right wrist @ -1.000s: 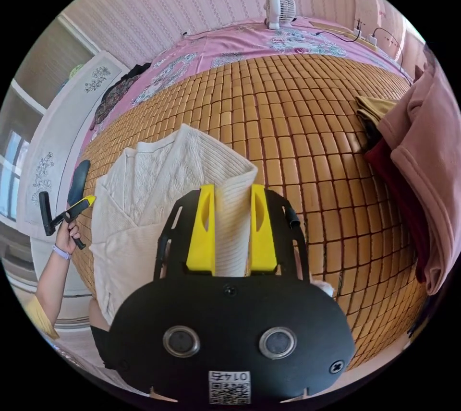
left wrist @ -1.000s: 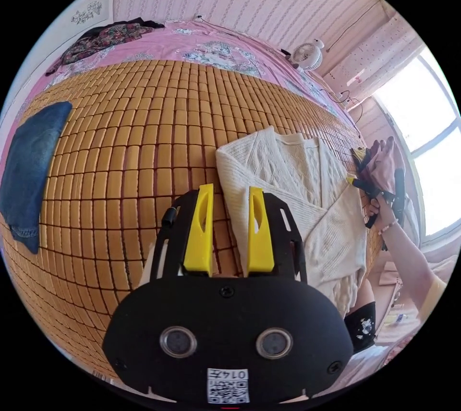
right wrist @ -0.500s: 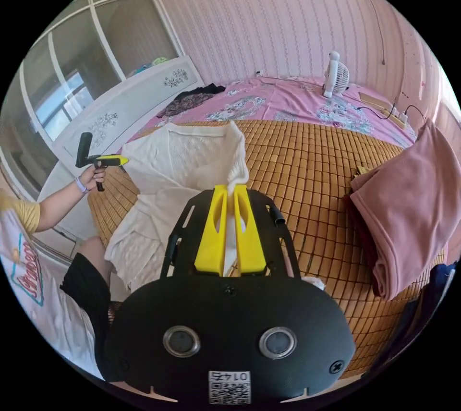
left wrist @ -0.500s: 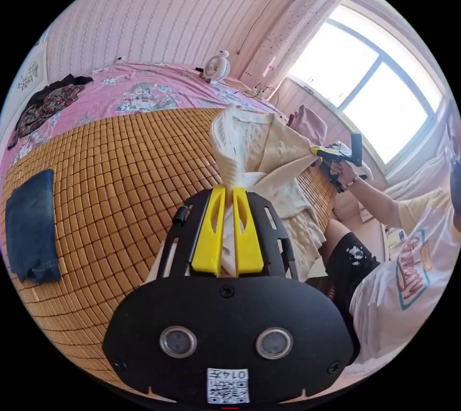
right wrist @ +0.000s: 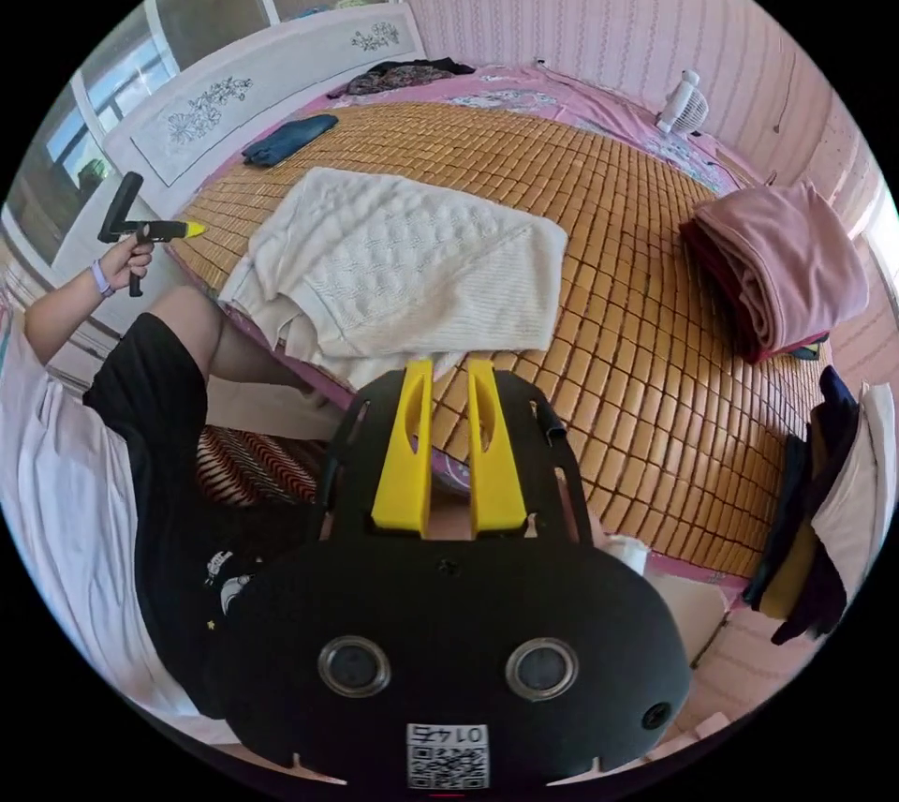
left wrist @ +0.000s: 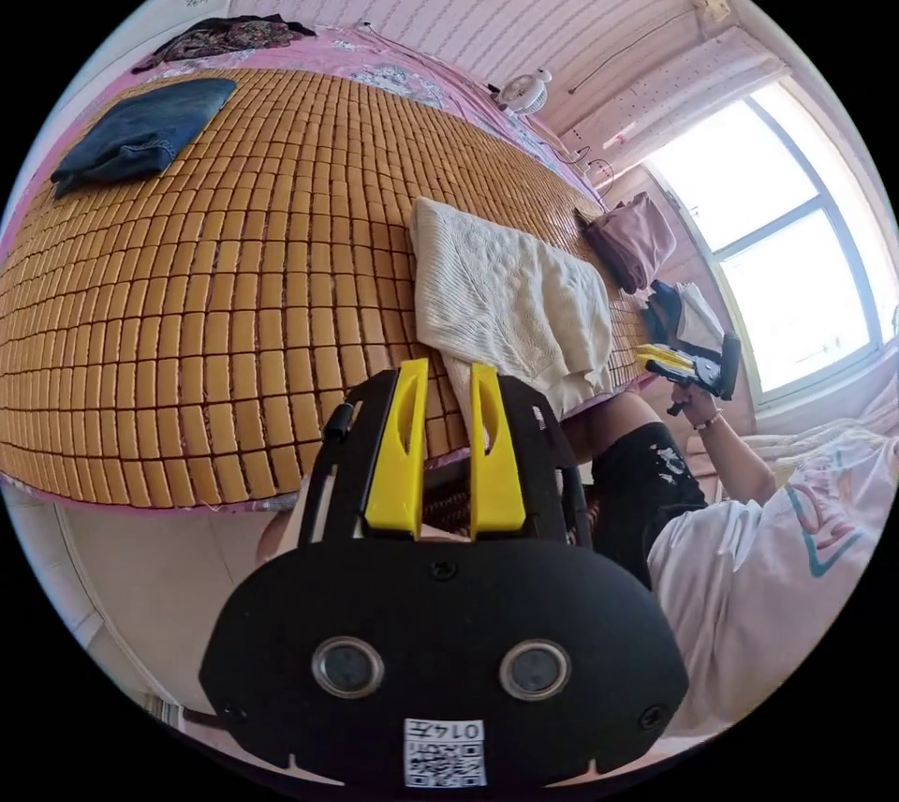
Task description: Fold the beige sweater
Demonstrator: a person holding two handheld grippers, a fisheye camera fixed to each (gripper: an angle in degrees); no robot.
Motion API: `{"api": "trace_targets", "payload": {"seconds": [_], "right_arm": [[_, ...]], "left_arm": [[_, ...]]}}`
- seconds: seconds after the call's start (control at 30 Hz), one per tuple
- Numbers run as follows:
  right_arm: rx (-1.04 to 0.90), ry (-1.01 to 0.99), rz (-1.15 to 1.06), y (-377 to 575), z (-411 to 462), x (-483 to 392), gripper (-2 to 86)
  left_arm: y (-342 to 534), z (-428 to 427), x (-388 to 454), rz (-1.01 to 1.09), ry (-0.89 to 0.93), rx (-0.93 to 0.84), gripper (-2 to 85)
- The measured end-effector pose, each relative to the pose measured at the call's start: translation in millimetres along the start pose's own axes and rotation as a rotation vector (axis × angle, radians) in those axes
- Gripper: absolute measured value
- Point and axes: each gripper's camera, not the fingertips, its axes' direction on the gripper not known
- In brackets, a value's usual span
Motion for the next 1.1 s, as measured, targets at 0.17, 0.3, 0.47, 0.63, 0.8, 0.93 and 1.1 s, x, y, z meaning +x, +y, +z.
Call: {"api": "trace_targets", "payload": {"seconds": [0.17, 0.3, 0.47, 0.63, 0.8, 0.93, 1.1], "right_arm": [[-0.105, -0.059, -0.156, -45, 57, -62, 9.3], [-0.173, -0.017, -0.182, -58, 79, -72, 4.6], [-0.113, -0.072, -0.155, -61, 51, -61, 1.7], [-0.079, -0.053, -0.193, -70, 16, -67, 1.1], [-0.211, -0.080, -0.273, -81, 37, -82, 1.1], [-0.353, -0.179, -0.217, -89, 109, -95, 1.4], [-0.345, -0.125, -0.158, -92, 137, -106, 3.2]], "left_arm": [[-31, 90, 12, -0.104, -0.014, -0.091, 11.0], [-41, 114, 20, -0.067, -0.135, -0.133, 8.2], [-46, 89, 28, 0.019, -0.070, -0.103, 0.3], [-43, 60, 31, 0.077, 0.003, -0.086, -0.9], [-28, 56, -9, 0.026, 0.119, -0.138, -0.9], [3, 123, -53, -0.067, -0.024, -0.239, -0.7], [34, 175, -80, -0.160, -0.042, -0.204, 0.9]]}}
